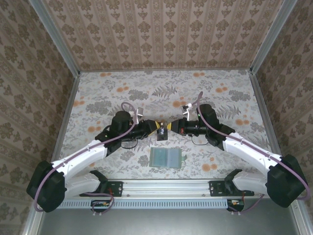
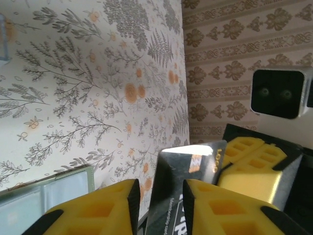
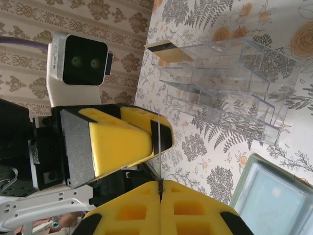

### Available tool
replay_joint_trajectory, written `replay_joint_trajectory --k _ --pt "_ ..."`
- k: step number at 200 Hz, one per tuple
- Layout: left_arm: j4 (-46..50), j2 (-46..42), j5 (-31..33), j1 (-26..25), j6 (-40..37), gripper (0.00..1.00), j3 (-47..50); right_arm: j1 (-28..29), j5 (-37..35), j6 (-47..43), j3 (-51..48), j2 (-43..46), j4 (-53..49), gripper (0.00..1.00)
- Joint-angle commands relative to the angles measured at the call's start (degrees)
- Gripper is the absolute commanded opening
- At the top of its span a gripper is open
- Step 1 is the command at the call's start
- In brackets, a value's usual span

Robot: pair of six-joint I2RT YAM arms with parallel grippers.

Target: Take the credit cards out of the card holder

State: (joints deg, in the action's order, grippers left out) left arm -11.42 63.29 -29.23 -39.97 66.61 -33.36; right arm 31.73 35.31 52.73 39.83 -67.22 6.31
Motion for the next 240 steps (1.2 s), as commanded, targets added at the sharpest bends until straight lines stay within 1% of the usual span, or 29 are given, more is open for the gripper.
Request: replay_joint_trajectory --k 1,29,58,66,70,93,112,119,124,140,159,175,201,214,222,240 --pt "-3.1 -0.4 -2.9 0.1 0.5 0.27 -2.0 -0.7 1.6 0.9 0.8 -0.8 2.2 0.00" --pt "-3.7 -0.6 -4.0 0.0 0.5 0.18 -2.1 -1.2 1.9 1.1 0.3 -1.7 3.1 0.00" --pt "-3.2 -0.6 -4.2 0.0 0.0 0.00 -2.7 -1.4 2.3 0.7 0.8 -2.9 2.6 0.00" --pt "-2.4 -0.6 -4.1 0.0 -0.4 0.00 -3.1 -1.4 2.2 0.1 1.2 -3.2 1.5 0.00" --pt "-1.8 -0.7 -4.1 0.0 -0.6 0.00 -3.3 -1.5 2.2 -0.3 1.3 -3.3 0.9 0.06" --pt "3.1 -1.6 -3.5 0.9 -3.1 0.00 -4.6 -2.0 0.9 -3.1 1.6 -3.1 -3.6 0.55" --pt "10.2 -3.3 -2.7 2.7 -5.8 0.00 -5.7 -3.0 0.2 -5.6 1.7 -2.0 -6.9 0.62" --pt "13.2 -4.3 -1.9 3.6 -6.8 0.00 -6.1 -3.2 -0.7 -7.0 2.2 -1.5 -8.9 0.69" --pt "15.5 -5.0 -1.1 4.1 -7.6 0.00 -6.6 -3.2 -1.8 -8.5 2.7 -1.0 -11.2 0.76" --pt "28.6 -7.1 2.8 5.1 -14.1 0.00 -9.9 -3.2 -4.3 -12.4 4.4 -0.1 -16.1 0.89" --pt "42.2 -8.6 8.7 5.3 -22.5 0.00 -14.5 -3.2 -5.6 -15.4 5.7 0.6 -18.7 0.99" --pt "50.5 -8.8 13.0 5.4 -28.4 0.00 -17.6 -3.2 -6.3 -16.9 6.5 0.4 -19.5 1.00" --pt "60.0 -7.2 19.6 5.3 -37.7 0.00 -22.5 -3.3 -7.1 -18.6 7.9 -0.4 -20.1 1.00" --pt "62.4 -5.8 22.3 5.1 -45.4 0.00 -24.5 -3.4 -7.4 -19.3 8.5 -0.6 -20.2 1.00" --pt "64.2 -4.9 25.3 4.5 -49.0 0.00 -25.9 -3.5 -7.6 -19.8 8.8 -0.8 -20.2 1.00" --pt "65.5 -3.6 32.2 2.6 -60.8 0.00 -27.2 -4.3 -7.5 -20.6 9.6 -1.1 -20.5 1.00"
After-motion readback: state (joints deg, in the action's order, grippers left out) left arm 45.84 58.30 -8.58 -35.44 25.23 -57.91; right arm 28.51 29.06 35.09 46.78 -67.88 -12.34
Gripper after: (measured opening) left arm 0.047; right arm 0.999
